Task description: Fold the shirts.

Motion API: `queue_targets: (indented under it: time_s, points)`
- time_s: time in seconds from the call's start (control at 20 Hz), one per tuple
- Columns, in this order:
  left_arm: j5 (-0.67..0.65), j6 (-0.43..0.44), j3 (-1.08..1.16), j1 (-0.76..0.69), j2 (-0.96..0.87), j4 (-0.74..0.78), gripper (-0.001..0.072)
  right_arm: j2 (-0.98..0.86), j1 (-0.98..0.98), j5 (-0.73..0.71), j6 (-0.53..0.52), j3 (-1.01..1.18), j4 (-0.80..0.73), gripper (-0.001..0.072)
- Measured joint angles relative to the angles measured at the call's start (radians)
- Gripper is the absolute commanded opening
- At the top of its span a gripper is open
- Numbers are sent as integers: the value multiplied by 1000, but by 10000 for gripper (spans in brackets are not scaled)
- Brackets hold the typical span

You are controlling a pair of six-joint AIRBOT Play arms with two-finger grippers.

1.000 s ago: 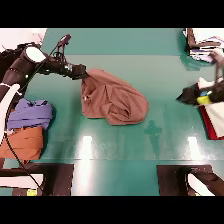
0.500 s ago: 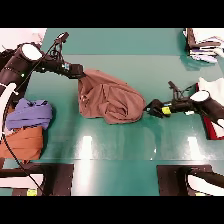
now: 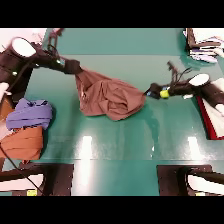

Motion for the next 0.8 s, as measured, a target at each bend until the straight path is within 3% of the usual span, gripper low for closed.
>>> queue_targets:
  time_s: [0.5, 0.8]
  points:
    - [4, -4, 383, 1, 416, 46, 27, 444, -89, 174, 47, 430, -254, 12]
    - [14, -7, 498, 1, 517, 44, 27, 558, -93, 259, 130, 573, -396, 11]
